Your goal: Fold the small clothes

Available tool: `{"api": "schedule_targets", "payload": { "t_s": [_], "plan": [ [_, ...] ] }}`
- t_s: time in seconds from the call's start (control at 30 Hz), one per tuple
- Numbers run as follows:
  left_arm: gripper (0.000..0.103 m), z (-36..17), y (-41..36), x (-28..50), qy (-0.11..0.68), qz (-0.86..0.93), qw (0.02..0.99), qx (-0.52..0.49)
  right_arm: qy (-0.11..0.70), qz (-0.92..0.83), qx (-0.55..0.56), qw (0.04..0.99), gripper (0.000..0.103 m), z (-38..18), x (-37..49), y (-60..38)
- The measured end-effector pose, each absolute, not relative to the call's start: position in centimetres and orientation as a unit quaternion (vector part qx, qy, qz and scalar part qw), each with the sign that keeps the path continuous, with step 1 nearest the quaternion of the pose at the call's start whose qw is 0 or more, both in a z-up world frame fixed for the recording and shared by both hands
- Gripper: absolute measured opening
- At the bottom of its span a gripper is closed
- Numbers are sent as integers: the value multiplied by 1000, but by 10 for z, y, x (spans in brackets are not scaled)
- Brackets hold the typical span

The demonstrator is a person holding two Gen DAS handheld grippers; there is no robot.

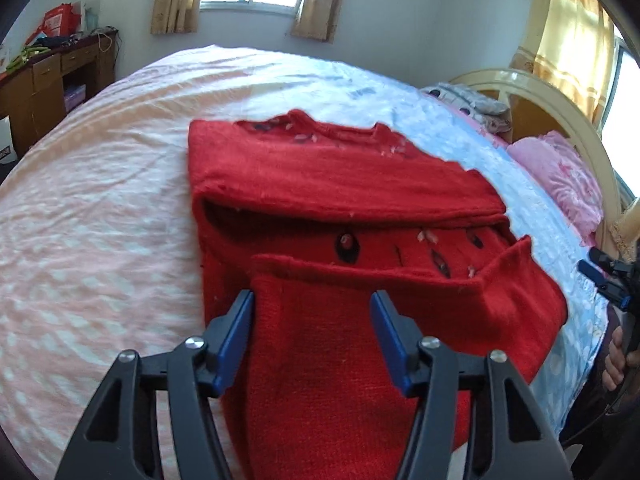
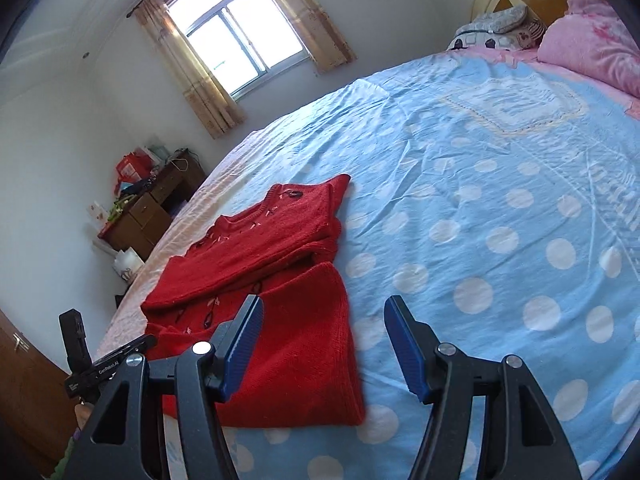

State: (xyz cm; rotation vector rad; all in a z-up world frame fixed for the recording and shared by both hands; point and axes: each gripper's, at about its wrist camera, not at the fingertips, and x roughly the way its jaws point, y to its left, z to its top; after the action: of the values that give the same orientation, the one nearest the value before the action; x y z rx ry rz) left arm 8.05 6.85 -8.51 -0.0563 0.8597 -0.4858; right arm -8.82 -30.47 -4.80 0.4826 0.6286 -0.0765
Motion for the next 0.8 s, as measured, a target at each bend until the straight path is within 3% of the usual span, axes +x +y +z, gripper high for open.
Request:
{"api": "schedule_targets", "payload": {
  "t_s": [0.13,0.2,0.23,0.27,0.6,0.7,0.73,0.8],
  "plan": [
    [60,-89,72,77,410,-231,881,-45,310,-40,223,923,64,-54,-82,-301],
    [41,-88,71,74,410,-231,882,-41,314,-44,207,926,64,-54,-79,-300],
    [18,-87,72,73,411,-233,880,-45,314,-46,199,927,64,-53,-78,-300],
    [13,-86,76,73,411,-237,879,-58,315,-44,193,928,64,-53,-76,-299],
    [12,-90,73,75,404,-234,881,-72,368,-35,72,926,64,-77,-20,-273],
    [30,-92,74,81,410,-236,877,-85,396,-26,77,915,64,-93,2,-272],
    [34,-91,74,82,410,-238,876,-86,403,-17,82,911,61,-97,7,-270],
    [33,-91,72,81,407,-236,879,-76,407,-9,83,910,17,-101,10,-264]
  ]
}}
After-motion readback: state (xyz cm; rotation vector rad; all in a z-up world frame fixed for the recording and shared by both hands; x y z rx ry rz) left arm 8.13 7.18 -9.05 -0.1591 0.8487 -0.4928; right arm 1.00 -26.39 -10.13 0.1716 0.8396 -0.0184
